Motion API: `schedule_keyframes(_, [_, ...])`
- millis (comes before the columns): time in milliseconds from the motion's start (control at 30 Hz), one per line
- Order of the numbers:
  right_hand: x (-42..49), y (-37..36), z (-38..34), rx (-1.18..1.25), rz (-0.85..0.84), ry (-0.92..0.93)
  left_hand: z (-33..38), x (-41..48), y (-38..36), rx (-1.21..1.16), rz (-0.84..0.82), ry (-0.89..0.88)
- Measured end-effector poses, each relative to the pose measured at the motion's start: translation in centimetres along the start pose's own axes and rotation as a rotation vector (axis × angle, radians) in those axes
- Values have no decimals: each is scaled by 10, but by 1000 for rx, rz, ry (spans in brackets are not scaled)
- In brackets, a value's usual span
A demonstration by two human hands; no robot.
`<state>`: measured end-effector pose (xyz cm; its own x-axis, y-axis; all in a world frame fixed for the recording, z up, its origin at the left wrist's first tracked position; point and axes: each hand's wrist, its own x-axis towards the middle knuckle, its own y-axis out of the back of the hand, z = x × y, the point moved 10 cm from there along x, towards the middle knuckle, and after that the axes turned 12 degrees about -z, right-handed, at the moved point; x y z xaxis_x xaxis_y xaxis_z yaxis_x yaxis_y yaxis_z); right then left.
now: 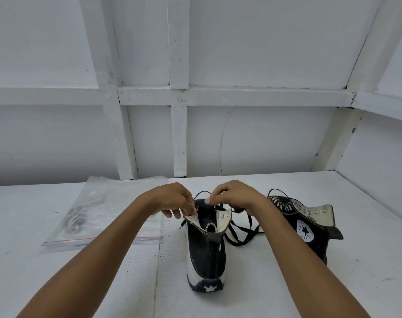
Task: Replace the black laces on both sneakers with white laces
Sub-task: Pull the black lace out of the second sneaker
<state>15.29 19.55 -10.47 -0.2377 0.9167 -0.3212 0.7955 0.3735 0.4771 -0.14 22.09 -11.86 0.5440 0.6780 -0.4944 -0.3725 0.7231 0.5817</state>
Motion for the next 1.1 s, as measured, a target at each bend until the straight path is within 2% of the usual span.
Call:
schedule_keyframes(100, [2,-16,2,-130,-84,-59,3,0,-1,11,0,-5])
schedule_keyframes(200, [5,-15,-2,-25,-24,5,2,-1,-1,12,2,-4])
schedule_keyframes(500, [-9,47,23,547,457,90,2,-2,-1,6,0,-11])
schedule_keyframes(633, [-15,63,31,572,571,113,5,1,-1,7,-3,-20])
schedule_keyframes(767, [-20,74,36,498,695,118,7,2,-2,14,-2,-17])
schedule_keyframes(867, [-17,74,41,348,679,54,6,2,-2,17,3,-15])
schedule_keyframes(1000, [-6,57,60,86,479,-201,5,2,0,28,9,-15])
schedule_keyframes(1100, [-5,44,63,-17,372,-266,5,3,0,42,10,-15])
